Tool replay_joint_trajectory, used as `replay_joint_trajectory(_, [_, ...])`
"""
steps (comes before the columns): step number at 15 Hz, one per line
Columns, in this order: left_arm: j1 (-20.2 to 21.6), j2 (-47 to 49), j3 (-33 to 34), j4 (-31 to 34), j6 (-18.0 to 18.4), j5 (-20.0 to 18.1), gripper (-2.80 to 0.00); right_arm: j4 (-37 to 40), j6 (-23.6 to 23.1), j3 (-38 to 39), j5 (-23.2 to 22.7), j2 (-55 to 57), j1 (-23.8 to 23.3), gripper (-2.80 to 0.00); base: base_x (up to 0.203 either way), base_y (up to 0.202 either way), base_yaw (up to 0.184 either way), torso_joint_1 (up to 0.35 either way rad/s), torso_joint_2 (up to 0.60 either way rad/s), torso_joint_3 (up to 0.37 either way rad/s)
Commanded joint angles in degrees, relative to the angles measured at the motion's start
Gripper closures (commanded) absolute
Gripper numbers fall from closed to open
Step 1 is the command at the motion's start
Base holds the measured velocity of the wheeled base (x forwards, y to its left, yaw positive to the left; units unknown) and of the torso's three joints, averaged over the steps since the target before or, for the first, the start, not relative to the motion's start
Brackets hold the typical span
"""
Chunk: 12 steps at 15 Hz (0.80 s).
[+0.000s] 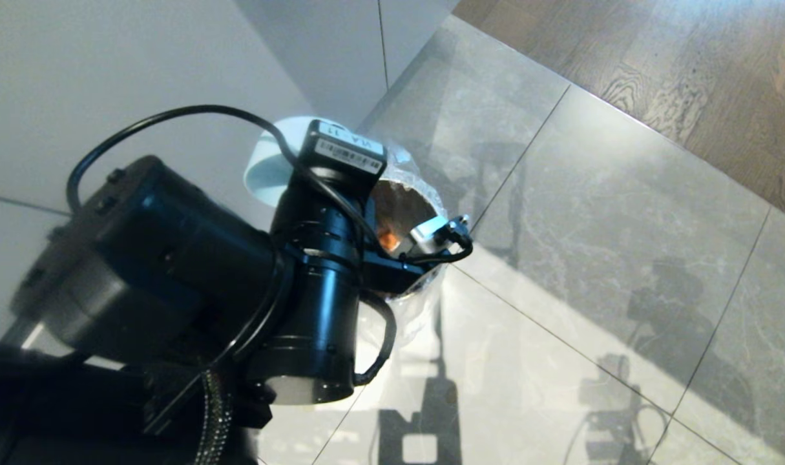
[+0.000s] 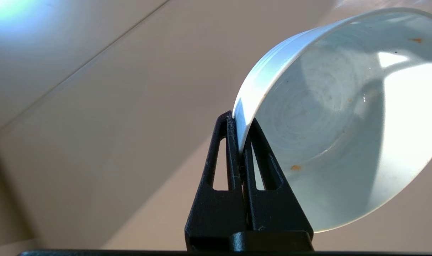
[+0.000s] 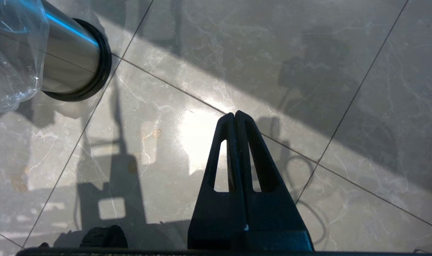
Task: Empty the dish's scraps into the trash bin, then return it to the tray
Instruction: Put the bowl back to the table
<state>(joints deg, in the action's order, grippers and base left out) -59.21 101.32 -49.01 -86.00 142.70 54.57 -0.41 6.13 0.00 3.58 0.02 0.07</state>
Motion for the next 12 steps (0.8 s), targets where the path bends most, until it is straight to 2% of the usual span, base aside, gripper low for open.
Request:
replay_joint_trajectory(1, [0.34,-1.57,0.3,7.42,-8.57,0.78,0.0,-0.02,0.02,0.0,0.03,-0.02,0.01,0.0,0.0,0.0,0.0,0.0,0.0,0.0])
replay_joint_trajectory(4, [1.47,-2.52,0.32,20.97,-29.85,0.71,0.0,-0.02,0.02,0.0,0.03,-0.02,0.01,0.0,0.0,0.0,0.0,0.0,0.0,0.0])
replay_joint_trajectory(7, [2.42,-3.55,0.13,38.51,-55.43,0.08,0.0,-0.02,0.11,0.0,0.03,-0.02,0.01,0.0,0.0,0.0,0.0,0.0,0.0,0.0])
replay_joint_trajectory(9, [3.1,-4.33,-0.12,51.68,-73.52,-2.05,0.0,-0.02,0.02,0.0,0.03,-0.02,0.01,0.0,0.0,0.0,0.0,0.0,0.0,0.0])
replay_joint_trajectory(10, [3.87,-4.91,-0.35,57.92,-79.72,-4.73,0.0,-0.02,0.02,0.0,0.03,-0.02,0.01,0.0,0.0,0.0,0.0,0.0,0.0,0.0])
replay_joint_trajectory(11, [5.26,-5.81,-0.65,60.49,-81.62,-7.56,0.0,-0.02,0.02,0.0,0.03,-0.02,0.01,0.0,0.0,0.0,0.0,0.0,0.0,0.0])
replay_joint_trajectory(12, [6.26,-6.29,-0.73,60.75,-81.86,-8.69,0.0,-0.02,0.02,0.0,0.03,-0.02,0.01,0.0,0.0,0.0,0.0,0.0,0.0,0.0])
